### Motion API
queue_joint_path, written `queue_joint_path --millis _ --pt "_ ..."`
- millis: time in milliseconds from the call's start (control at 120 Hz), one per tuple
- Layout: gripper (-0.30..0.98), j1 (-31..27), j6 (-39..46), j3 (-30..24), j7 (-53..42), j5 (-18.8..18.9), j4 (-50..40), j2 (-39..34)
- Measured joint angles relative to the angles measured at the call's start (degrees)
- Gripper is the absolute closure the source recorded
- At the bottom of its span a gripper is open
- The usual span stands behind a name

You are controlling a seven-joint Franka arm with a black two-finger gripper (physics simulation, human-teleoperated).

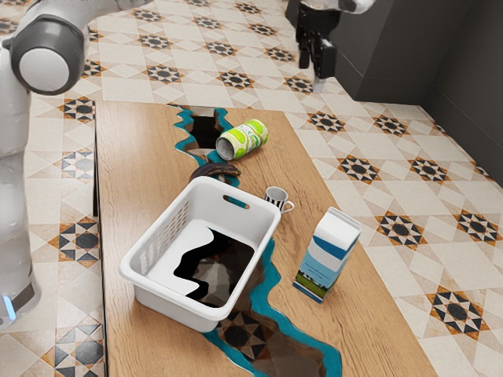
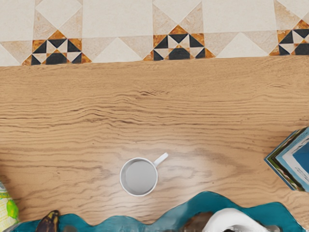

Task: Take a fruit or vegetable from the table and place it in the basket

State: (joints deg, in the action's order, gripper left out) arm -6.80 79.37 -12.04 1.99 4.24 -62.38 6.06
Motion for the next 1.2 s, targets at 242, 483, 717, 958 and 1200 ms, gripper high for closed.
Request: queue_joint_path --millis 242,483,717,958,1200 --pt "0.0 -0.6 -3.8 -0.1 1.5 3.4 -0.3 0.7" --pt "0.0 -1.9 -1.6 0.3 3.1 4.2 -17.7 -7.4" --pt "0.0 -1.7 13.5 11.9 2.7 -2.2 -41.3 -14.8" --pt "0.0 -1.6 22.6 16.5 4.9 -7.9 -55.0 -20.2" --pt "0.0 -1.6 26.2 18.7 5.9 -5.8 -62.3 -21.5"
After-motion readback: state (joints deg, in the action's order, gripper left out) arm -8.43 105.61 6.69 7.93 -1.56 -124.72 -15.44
